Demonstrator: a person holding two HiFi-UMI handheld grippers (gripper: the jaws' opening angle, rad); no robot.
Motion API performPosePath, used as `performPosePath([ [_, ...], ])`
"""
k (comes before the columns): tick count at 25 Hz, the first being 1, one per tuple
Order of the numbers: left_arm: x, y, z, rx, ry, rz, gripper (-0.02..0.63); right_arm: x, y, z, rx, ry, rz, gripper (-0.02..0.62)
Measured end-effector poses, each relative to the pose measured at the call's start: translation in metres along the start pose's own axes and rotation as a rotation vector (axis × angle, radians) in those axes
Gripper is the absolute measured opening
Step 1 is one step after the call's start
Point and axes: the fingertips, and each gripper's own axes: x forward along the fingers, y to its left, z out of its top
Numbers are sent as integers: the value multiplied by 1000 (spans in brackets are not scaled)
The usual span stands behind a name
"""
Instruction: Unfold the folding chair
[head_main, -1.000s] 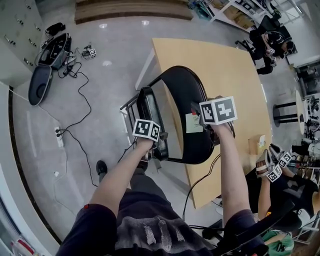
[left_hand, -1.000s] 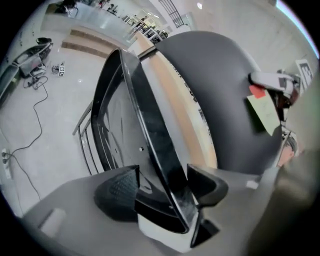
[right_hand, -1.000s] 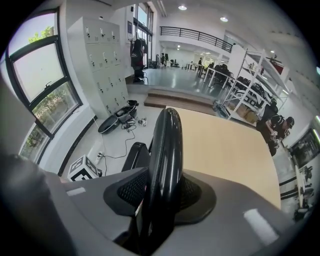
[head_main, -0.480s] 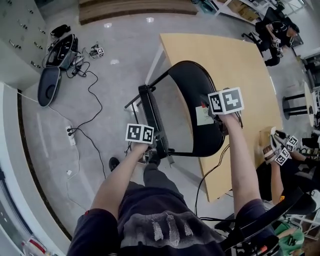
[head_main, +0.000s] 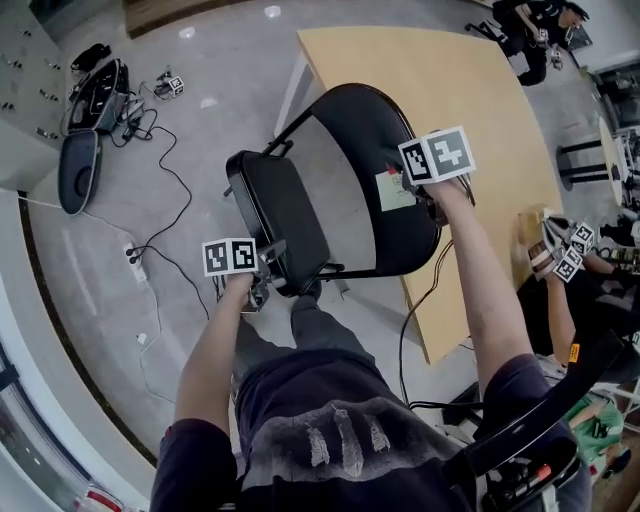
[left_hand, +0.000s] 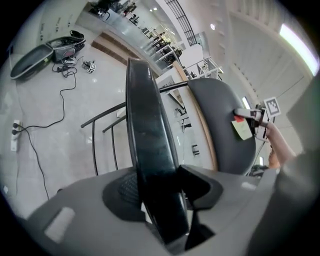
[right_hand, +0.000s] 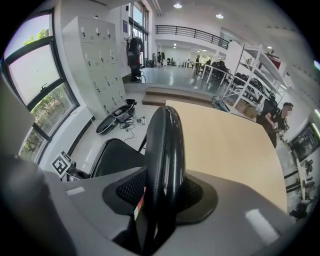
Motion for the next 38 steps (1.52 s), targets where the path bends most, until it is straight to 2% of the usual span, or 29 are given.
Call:
performPosePath([
  [5,-14,28,3,-93,-64,26,206,9,7,5,-6,9,9,168],
  [8,-20,41,2,-128,-109,3,202,18,16,10,-19,20,25,167],
  [10,-18,43,4,-131,-128,-22,196,22,15,11,-30,23,25,167],
  [13,-5,32,9,-97,-109,-66,192,13,0,-1,6,24,-10,169],
  [18,-8,35,9,-123,-143,-45,189,19,-5,0,6,21,20,169],
  [22,-14,60,5,-180,-183,-25,193,27,-11,-8,22,11,49,172],
  [25,-17,72,-2,-218,-218,-51,199,28,-10,-14,30,12,56,172],
  [28,-25,79,0,-220,-246,-82,192,31,-4,-10,29,6,62,172],
  [33,-30,93,1,-247,-249,-115,192,28,5,-9,41,22,58,170],
  [38,-46,136,-8,-268,-255,-127,202,39,31,-7,60,29,99,161],
])
